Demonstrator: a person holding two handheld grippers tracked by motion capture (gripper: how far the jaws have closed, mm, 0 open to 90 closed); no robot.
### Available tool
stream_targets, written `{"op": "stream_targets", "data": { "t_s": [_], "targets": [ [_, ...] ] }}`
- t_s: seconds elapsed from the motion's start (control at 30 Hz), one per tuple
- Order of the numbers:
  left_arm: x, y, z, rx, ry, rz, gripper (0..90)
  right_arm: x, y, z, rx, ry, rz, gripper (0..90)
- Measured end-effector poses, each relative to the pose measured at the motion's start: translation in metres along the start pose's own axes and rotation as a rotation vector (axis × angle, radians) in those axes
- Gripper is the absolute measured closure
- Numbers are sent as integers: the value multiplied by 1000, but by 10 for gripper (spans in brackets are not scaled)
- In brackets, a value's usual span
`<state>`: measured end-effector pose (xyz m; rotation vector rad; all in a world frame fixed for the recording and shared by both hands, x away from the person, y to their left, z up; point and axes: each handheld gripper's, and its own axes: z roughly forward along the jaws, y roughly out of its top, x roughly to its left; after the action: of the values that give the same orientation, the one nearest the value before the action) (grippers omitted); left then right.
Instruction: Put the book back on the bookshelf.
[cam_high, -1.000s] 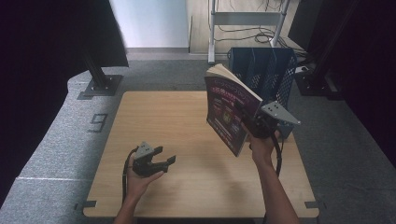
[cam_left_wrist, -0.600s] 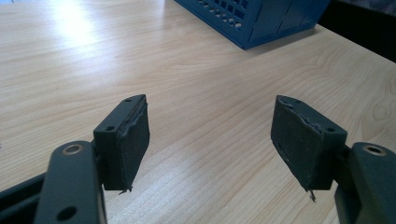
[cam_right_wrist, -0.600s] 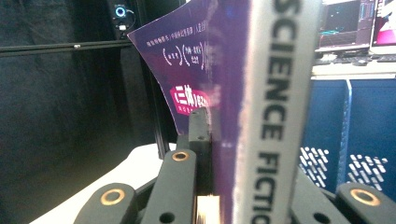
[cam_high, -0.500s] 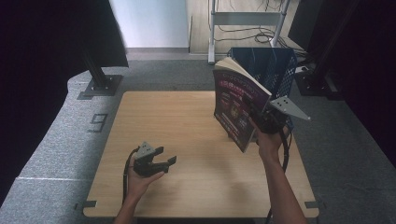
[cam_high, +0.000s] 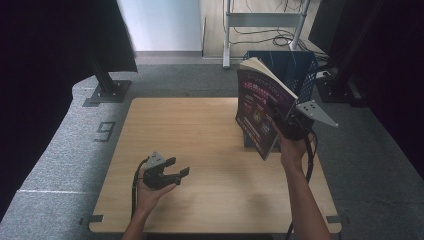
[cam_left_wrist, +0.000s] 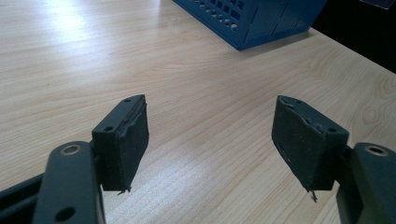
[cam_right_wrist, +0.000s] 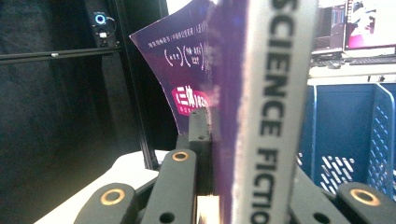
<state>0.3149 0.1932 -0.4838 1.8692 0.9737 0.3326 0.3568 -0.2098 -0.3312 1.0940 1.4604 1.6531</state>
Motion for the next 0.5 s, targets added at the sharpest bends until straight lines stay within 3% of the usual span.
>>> {"op": "stream_targets", "data": {
  "t_s": [0.5],
  "targets": [
    [-3, -1, 3, 9, -9, -2, 275, -15, 2, 2, -13, -51, 2, 820]
  ]
}}
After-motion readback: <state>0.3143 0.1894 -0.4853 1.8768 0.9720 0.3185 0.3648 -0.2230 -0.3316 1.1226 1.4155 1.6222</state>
